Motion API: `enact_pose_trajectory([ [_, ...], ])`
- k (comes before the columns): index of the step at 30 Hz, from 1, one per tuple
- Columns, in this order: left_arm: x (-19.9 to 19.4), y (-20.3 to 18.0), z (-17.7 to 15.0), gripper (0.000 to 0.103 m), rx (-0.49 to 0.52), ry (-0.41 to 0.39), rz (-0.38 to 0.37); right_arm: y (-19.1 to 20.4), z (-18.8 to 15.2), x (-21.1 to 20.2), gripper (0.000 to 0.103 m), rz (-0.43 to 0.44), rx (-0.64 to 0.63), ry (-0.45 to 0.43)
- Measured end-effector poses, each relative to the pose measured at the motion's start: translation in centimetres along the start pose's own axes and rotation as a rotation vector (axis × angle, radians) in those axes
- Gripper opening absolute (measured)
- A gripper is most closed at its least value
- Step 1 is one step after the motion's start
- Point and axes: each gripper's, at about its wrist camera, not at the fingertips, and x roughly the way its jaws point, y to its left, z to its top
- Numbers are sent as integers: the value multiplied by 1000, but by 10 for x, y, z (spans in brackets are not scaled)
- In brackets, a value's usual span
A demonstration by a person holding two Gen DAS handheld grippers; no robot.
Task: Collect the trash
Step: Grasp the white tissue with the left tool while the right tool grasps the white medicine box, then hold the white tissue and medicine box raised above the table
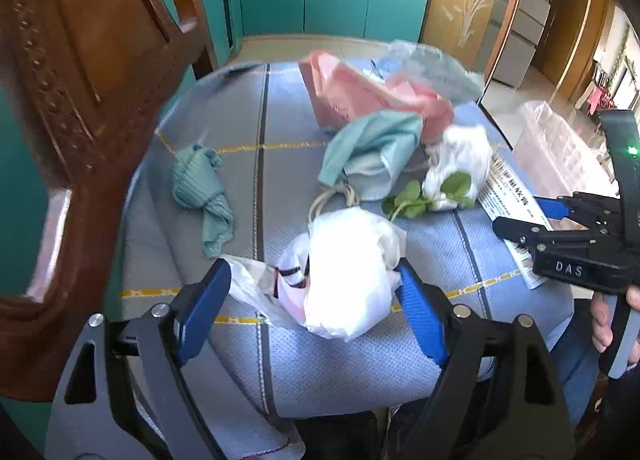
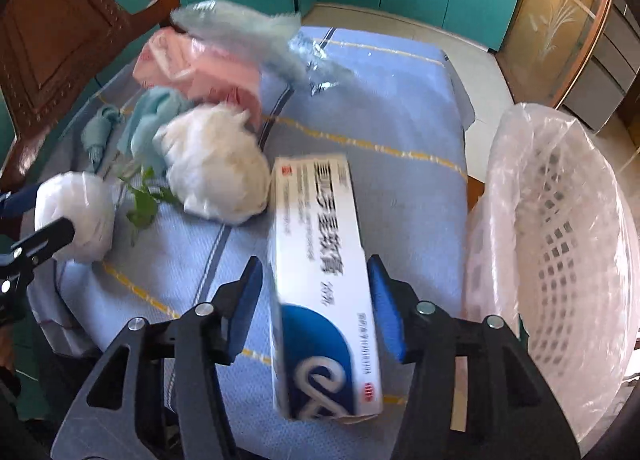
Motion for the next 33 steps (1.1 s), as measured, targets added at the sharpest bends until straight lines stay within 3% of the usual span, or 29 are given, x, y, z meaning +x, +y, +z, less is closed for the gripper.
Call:
enact_pose_trajectory([
  [8, 7, -12, -2, 83, 35, 4, 16, 11, -10, 4, 57, -9, -8, -25],
  [10, 6, -13, -2, 82, 45, -5, 22, 13, -15, -1, 39, 1, -8, -34],
  [13, 7, -12, -1, 55, 45, -2, 25, 13, -20, -9, 36, 4, 6, -51],
  [18, 2, -9, -2, 44, 34, -14, 27, 12, -30, -24, 36, 11, 27, -69],
  [33, -22, -9, -3, 39, 45, -63, 56, 9, -34, -30, 36, 9, 30, -86],
])
